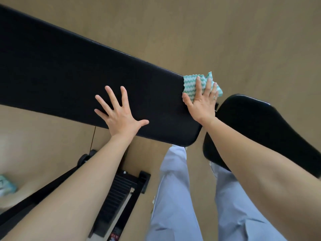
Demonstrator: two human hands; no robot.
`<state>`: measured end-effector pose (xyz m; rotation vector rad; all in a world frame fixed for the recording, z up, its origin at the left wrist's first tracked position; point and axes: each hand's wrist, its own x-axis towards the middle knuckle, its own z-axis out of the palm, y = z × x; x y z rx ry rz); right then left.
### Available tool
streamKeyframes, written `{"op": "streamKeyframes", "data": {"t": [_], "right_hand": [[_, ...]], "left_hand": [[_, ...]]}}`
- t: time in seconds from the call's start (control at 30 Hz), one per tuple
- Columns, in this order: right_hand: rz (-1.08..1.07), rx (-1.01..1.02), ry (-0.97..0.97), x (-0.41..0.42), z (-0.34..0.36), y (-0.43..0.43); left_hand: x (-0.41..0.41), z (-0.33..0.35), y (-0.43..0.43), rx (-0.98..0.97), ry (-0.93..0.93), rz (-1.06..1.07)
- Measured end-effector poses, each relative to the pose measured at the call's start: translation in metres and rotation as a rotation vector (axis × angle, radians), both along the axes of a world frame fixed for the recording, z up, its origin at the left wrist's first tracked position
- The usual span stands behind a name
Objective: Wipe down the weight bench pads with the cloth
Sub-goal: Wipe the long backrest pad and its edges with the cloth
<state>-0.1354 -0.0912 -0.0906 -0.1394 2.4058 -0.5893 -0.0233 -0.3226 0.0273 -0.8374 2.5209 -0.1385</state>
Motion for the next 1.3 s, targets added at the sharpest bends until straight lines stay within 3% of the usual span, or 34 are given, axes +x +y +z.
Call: {"op": "streamKeyframes", "data": {"t": [0.1, 0.27, 0.57, 0.73, 0.8, 0.9, 1.1, 1.2, 1.3], "right_hand": [[-0.096, -0.024, -0.052, 0.009, -0.007, 0.013], [-0.131, 0.017, 0.018, 0.028, -0.004, -0.014], [0.444, -0.194, 0.236, 0.084, 0.028, -0.085], [0.893, -0.294, 0.461, 0.05, 0.019, -0.063], [0.861, -0.25, 0.47, 0.024, 0.013, -0.048], [0.65, -0.181, 0.394, 0.0, 0.015, -0.038], [0.388, -0.132, 0.279, 0.01, 0.028, -0.08], [0.454, -0.153, 0.355, 0.026, 0.037, -0.109], [0.694, -0.228, 0.494, 0.064, 0.053, -0.148]], "left_hand": [[0.0, 0.002, 0.0, 0.002, -0.008, 0.005], [0.001, -0.002, 0.0, -0.005, 0.012, -0.002], [0.021, -0.01, -0.001, -0.003, 0.103, -0.087], [0.041, -0.01, -0.007, 0.084, 0.197, -0.16], [0.048, -0.008, -0.006, 0.111, 0.2, -0.15], [0.062, -0.008, 0.006, 0.102, 0.233, -0.094], [0.113, 0.005, 0.042, 0.099, 0.519, 0.114], [0.148, 0.006, 0.058, 0.179, 0.508, 0.222], [0.174, 0.001, 0.058, 0.252, 0.471, 0.352]]}}
